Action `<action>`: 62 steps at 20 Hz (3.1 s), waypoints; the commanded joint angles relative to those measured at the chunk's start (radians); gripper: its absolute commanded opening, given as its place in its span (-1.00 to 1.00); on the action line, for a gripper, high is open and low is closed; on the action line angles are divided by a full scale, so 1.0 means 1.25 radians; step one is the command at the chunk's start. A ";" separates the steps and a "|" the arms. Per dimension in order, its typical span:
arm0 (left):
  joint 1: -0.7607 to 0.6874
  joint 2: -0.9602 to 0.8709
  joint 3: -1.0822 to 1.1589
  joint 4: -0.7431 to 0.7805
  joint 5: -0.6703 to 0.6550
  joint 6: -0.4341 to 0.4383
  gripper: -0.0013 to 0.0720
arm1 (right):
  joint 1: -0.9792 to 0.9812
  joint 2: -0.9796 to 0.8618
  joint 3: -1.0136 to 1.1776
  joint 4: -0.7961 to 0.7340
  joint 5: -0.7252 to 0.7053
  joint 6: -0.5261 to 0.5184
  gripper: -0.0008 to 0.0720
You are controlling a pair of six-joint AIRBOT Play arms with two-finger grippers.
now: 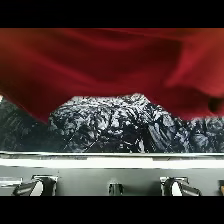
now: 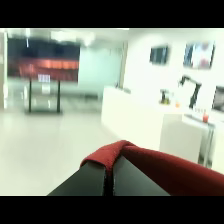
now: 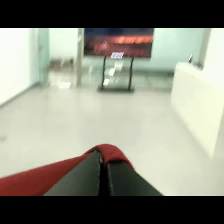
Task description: Fold the clothes and pants, and hang the long-sleeved shirts on hangers.
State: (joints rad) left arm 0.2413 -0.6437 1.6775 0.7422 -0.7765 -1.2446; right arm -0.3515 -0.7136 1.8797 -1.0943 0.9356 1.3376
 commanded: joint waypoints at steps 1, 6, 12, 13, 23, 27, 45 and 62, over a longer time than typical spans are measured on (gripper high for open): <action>0.000 0.036 0.012 0.002 0.035 -0.019 -0.92 | 0.001 0.055 0.003 -0.056 -0.077 0.040 -0.87; 0.000 -0.059 -0.020 0.118 -0.154 -0.061 -0.91 | 0.001 -0.035 0.002 -0.075 0.164 0.072 -0.87; -0.038 -0.305 -0.342 0.119 -0.211 -0.054 -0.92 | 0.002 -0.375 -0.193 -0.010 0.350 0.122 -0.87; -0.045 -0.359 -0.378 0.119 -0.195 -0.052 -0.91 | 0.008 -0.444 -0.233 0.018 0.309 0.125 -0.87; -0.053 -0.815 -0.248 -0.074 0.052 -0.052 -0.91 | 0.216 -0.824 -0.257 0.104 -0.265 0.280 -0.86; -0.094 -0.864 -0.233 -0.097 0.045 -0.051 -0.91 | 0.229 -0.869 -0.257 0.107 -0.209 0.289 -0.86; 0.223 -0.594 -0.769 0.186 -0.495 0.043 0.61 | -0.083 -0.609 -0.474 -0.153 0.487 0.219 0.46; 0.095 -0.597 -0.840 0.079 -0.437 0.075 -0.33 | -0.083 -0.609 -0.480 -0.141 0.485 0.212 0.46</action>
State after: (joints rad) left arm 0.3721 -1.3911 0.6277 0.8631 -1.2572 -1.1522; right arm -0.4553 -1.4750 1.2800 -1.2686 1.5433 1.6081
